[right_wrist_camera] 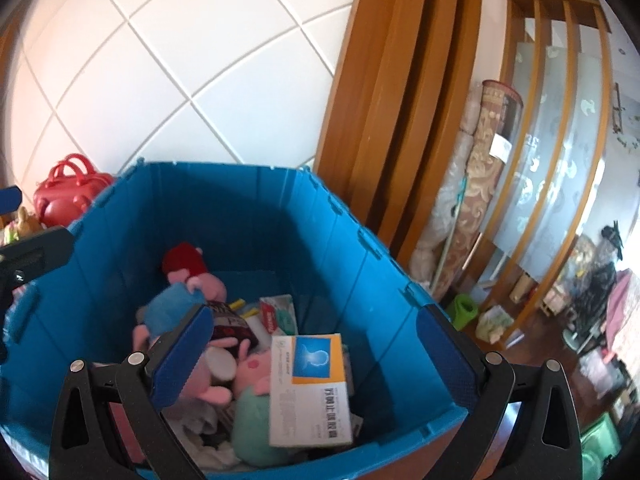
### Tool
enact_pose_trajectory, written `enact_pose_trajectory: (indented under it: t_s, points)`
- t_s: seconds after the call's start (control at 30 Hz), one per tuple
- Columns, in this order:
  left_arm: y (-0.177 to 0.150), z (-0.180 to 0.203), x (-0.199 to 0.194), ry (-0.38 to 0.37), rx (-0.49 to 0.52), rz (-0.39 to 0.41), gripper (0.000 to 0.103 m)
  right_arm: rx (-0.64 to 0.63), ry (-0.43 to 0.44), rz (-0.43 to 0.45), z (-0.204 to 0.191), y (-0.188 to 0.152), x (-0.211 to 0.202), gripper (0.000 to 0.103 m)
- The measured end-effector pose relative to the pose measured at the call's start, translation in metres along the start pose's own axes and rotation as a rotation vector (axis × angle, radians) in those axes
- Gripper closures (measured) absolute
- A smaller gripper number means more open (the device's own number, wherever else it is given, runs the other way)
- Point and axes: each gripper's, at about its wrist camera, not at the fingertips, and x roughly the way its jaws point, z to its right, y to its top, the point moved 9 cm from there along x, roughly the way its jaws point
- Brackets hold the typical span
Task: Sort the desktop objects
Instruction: 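Carry the pink tissue pack and medicine box into the blue crate and release, then return both tools toward the pile on the bed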
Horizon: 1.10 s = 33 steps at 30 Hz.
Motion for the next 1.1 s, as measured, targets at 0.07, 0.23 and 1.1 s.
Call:
enact_pose_trajectory:
  t_s: [0.07, 0.23, 1.1]
  points:
    - [-0.003, -0.012, -0.005, 0.005, -0.020, 0.004, 0.006, 0.002, 0.003, 0.022, -0.007, 0.004, -0.011, 0.000]
    - [-0.010, -0.042, -0.023, -0.009, -0.039, 0.028, 0.006, 0.009, 0.054, 0.057, -0.036, 0.016, -0.033, 0.000]
    - [-0.231, -0.459, -0.079, 0.455, -0.255, -0.253, 0.006, -0.047, 0.456, -0.161, -0.390, -0.013, 0.000, 0.000]
